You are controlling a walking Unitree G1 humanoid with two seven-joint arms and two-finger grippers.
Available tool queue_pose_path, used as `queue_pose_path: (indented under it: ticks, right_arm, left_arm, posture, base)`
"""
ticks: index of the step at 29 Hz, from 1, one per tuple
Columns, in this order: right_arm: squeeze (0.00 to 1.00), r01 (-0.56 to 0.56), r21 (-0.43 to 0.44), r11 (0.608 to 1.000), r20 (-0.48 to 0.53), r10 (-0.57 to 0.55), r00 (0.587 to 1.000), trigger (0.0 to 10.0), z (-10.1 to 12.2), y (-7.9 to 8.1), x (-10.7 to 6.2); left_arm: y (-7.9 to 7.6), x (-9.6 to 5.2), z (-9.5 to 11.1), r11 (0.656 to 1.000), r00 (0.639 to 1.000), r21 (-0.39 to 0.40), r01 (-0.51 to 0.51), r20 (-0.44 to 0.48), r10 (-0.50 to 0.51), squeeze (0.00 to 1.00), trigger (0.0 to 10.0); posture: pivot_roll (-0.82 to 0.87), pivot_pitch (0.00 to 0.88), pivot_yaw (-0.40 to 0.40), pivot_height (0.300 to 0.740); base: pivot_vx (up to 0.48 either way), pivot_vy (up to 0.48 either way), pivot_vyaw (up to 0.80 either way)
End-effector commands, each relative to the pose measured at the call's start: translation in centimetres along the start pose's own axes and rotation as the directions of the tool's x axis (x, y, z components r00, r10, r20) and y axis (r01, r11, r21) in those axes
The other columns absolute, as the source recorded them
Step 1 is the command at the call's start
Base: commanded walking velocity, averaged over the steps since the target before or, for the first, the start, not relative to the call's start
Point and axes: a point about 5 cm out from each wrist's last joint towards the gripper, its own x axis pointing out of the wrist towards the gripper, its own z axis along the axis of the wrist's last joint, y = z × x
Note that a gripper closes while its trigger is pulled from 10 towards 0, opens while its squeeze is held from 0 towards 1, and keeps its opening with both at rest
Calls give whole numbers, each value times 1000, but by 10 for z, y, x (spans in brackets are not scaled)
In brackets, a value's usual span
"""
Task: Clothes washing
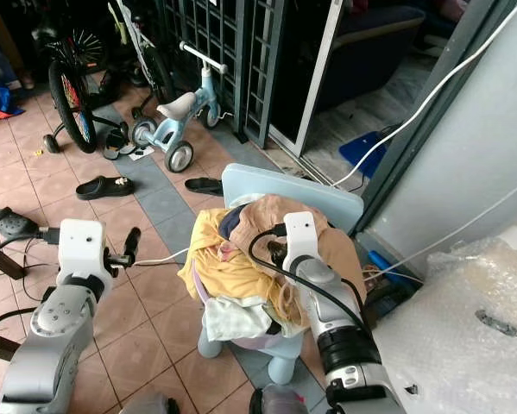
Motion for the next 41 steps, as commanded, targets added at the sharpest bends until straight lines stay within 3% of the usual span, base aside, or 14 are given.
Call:
queue_pose_path:
  ticks: [1,7,15,20,23,24,28,30,35,37,41]
  right_arm:
    - [0,14,22,1000,-6,-14,1000,0,1,-3,-1]
    - [0,7,47,999,41,-9,999,0,9,4,-4]
    - [0,50,97,994,52,-55,997,0,5,-8,-10]
    - [0,32,144,989,98,-46,994,0,6,-6,-14]
    - [0,-11,186,982,236,-34,971,0,26,-2,-21]
    - [0,-23,204,979,329,-47,943,0,40,-3,-28]
    - [0,10,78,997,543,-51,838,0,76,-5,-45]
    - [0,36,60,998,607,-65,792,0,94,-7,-51]
    - [0,46,41,998,655,-61,753,0,109,-9,-56]
    - [0,-18,83,996,634,-38,772,0,104,-6,-54]
    - [0,-85,75,994,618,21,786,0,96,1,-54]
  left_arm:
    - [-4,1,-1,1000,1000,19,10,-17,-10,0,10000]
    - [-13,5,2,998,999,41,46,3,-46,0,10000]
    - [-7,8,-3,998,1000,61,6,1,-6,0,10000]
    - [-5,10,-4,998,1000,58,6,4,-6,0,10000]
    - [-6,11,-1,997,999,76,17,27,-19,0,10000]
    - [-8,12,1,998,999,64,9,42,-12,0,10000]
    - [-13,17,4,996,998,85,3,63,-8,0,10000]
    - [-16,18,5,997,997,80,0,71,-6,0,10000]
    - [-20,18,4,998,997,69,4,80,-10,0,10000]
    - [-21,18,4,998,997,54,14,81,-18,0,10000]
    - [-21,20,6,999,996,48,13,88,-18,0,10000]
  posture:
    - [32,54,-37,740]
    - [22,29,-26,740]
    - [20,0,-27,740]
    - [19,0,-24,740]
    - [11,0,-9,740]
    - [6,0,-6,740]
    - [-4,0,-10,740]
    - [-9,0,-15,740]
    - [-8,0,-31,740]
    - [-11,0,-26,740]
    - [-11,0,-19,740]
  base:
    - [0,0,0]
    - [0,0,0]
    - [0,0,0]
    - [0,0,0]
    - [0,0,0]
    - [0,0,0]
    - [0,0,0]
    - [0,0,0]
    - [0,0,0]
    - [0,0,0]
    - [0,0,0]
